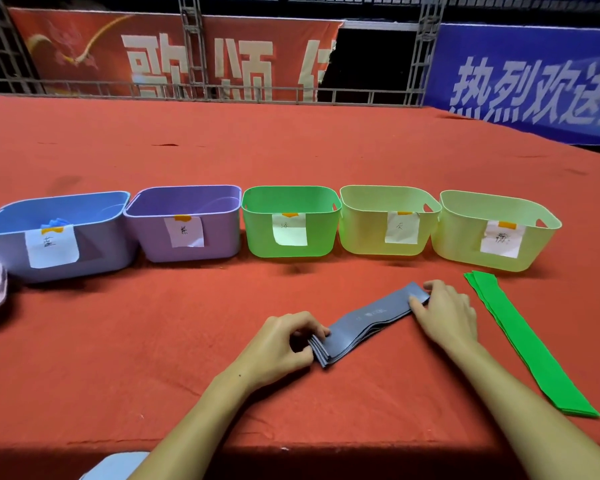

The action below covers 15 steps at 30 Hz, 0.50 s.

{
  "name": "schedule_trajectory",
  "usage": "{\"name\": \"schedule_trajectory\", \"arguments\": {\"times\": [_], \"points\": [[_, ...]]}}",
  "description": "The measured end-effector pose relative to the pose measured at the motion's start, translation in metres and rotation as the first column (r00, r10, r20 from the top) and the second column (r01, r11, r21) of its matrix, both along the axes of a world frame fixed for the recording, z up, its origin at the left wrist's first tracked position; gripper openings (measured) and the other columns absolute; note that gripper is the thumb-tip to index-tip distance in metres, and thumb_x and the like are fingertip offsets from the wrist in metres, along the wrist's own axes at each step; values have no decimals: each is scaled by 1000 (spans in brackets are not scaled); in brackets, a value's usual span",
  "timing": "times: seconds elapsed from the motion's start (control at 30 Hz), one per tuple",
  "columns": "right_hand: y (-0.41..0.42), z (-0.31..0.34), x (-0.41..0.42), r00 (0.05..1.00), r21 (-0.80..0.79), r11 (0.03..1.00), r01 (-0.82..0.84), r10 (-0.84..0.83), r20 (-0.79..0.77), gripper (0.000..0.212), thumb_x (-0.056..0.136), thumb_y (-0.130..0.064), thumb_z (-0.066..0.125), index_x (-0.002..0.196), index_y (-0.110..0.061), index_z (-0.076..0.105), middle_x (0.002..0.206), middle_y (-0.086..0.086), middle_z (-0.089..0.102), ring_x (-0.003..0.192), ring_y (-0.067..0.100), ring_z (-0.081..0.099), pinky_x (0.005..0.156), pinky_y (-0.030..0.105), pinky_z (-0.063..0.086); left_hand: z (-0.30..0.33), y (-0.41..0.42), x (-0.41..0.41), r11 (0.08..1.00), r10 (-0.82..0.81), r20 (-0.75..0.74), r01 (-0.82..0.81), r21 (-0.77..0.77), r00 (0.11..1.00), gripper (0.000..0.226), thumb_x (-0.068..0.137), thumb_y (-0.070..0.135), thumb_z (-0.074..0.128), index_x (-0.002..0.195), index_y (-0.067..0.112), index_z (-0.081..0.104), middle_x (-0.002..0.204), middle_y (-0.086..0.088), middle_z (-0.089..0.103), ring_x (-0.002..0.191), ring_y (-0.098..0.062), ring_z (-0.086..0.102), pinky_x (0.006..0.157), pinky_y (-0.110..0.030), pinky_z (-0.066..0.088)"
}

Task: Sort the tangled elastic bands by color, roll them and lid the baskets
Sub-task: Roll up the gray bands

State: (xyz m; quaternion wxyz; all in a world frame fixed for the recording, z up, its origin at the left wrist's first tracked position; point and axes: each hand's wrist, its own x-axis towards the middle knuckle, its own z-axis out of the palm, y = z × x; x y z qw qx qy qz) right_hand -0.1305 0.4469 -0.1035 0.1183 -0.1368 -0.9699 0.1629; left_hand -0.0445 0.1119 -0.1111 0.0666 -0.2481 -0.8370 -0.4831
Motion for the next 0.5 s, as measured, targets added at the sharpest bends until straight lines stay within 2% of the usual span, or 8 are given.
{"name": "schedule_trajectory", "arguments": {"times": [0.13, 0.27, 0.33, 0.4, 0.5], "points": [[-1, -1, -19, 985, -249, 963, -104, 66, -157, 34, 89, -16, 70, 122, -20, 64, 118, 11, 66, 110, 35, 64, 97, 47, 50, 2, 1, 0, 1000, 5, -21, -5, 20, 1000, 30, 78, 4, 66, 101, 16, 78, 118, 11, 80, 115, -4, 73, 103, -36, 57], [-5, 4, -35, 963, -318, 928, -192, 116, -241, 32, 87, -9, 76, 115, -22, 66, 117, 7, 66, 94, 25, 69, 95, 42, 52, 7, 15, 3, 1000, -30, -113, 31, 1, 993, 26, 80, 2, 74, 100, 17, 82, 111, 10, 80, 105, -8, 76, 95, -35, 60], [-2, 2, -37, 971, -313, 929, -196, 139, -194, 36, 86, -13, 77, 118, -22, 65, 120, 9, 67, 96, 26, 69, 96, 43, 53, 6, 22, 4, 997, -69, -152, 66, -27, 986, 26, 82, 1, 75, 101, 18, 82, 108, 10, 78, 95, -13, 75, 86, -39, 60], [-2, 4, -28, 979, -267, 946, -183, 150, -138, 43, 86, -17, 76, 126, -22, 62, 127, 12, 62, 107, 31, 65, 100, 46, 51, 6, 23, 4, 997, -79, -131, 75, -34, 988, 28, 83, 2, 76, 102, 21, 84, 106, 10, 76, 85, -15, 71, 80, -39, 60], [-17, 13, 14, 951, -148, 950, -273, 244, -190, 41, 89, -19, 73, 128, -23, 63, 128, 8, 57, 115, 34, 58, 103, 47, 48, 8, 16, 0, 992, -103, -79, 96, -81, 992, 20, 86, 12, 82, 102, 24, 84, 101, 10, 77, 78, -13, 67, 75, -37, 58]]}}
